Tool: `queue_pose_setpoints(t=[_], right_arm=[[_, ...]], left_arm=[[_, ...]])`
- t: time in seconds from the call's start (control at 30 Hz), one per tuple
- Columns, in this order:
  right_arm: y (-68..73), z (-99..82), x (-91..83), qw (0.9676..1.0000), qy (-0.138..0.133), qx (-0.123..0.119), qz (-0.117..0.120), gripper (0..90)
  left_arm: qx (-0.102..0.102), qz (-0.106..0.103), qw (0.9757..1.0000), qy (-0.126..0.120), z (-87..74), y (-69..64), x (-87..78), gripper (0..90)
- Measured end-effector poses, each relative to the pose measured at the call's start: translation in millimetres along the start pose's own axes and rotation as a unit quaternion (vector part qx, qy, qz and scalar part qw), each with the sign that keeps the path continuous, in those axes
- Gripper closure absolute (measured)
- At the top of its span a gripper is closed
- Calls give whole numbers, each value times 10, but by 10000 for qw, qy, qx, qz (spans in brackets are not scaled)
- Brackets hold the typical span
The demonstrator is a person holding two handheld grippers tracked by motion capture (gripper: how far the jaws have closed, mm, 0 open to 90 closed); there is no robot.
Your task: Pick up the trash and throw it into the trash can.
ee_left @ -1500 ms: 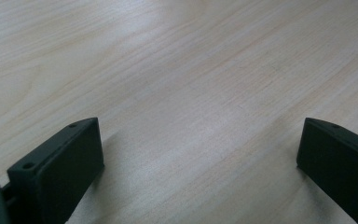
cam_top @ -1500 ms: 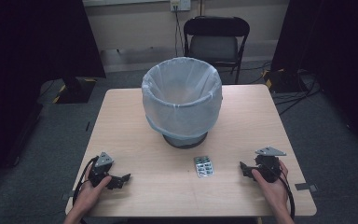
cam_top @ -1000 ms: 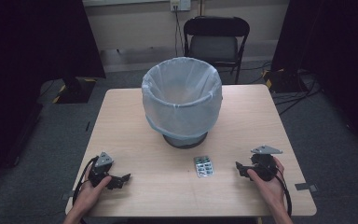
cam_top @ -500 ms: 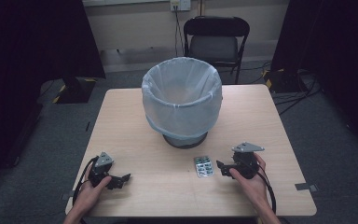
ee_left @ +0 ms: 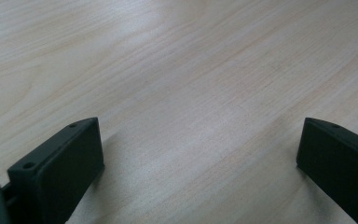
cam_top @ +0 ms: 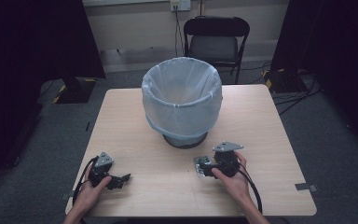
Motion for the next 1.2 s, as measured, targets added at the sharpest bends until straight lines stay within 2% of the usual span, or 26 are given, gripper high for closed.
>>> queue_pose_setpoints(t=[0.17,0.4,0.47,0.5,0.57,0.7,0.77,1.0,1.2], right_arm=[[112,-32,136,10000,83,-53,4,164],[154,-117,234,9997,198,-109,-75,152],[181,-134,262,9995,234,-186,-105,150],[213,-134,270,9987,290,-336,-251,152],[222,-134,273,9985,293,-367,-288,153],[206,-139,262,9987,240,-313,-337,217],[161,-147,240,9988,151,-266,-382,304],[137,-142,238,9991,118,-294,-289,336],[104,-118,240,9997,156,-180,-51,336]], left_arm=[[23,4,10000,17,-2,2,-4,1],[25,5,10000,18,-2,2,-4,1],[24,4,10000,18,-2,2,-4,1],[24,4,10000,17,-2,2,-4,1],[23,4,10000,18,-2,2,-4,1],[24,5,10000,19,-2,2,-4,1],[24,5,10000,17,-2,2,-4,1],[23,5,10000,16,-2,2,-4,1],[25,4,10000,18,-2,2,-4,1]])
Point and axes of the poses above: each handheld gripper's, and its own axes: x roughly forward along the jaws, z roughly out of its top, y roughly to its left, the point moved 4 cm from there along x, roughly forward along the jaws, and after that the axes turned 7 degrees about -z, right-handed, at the moved point
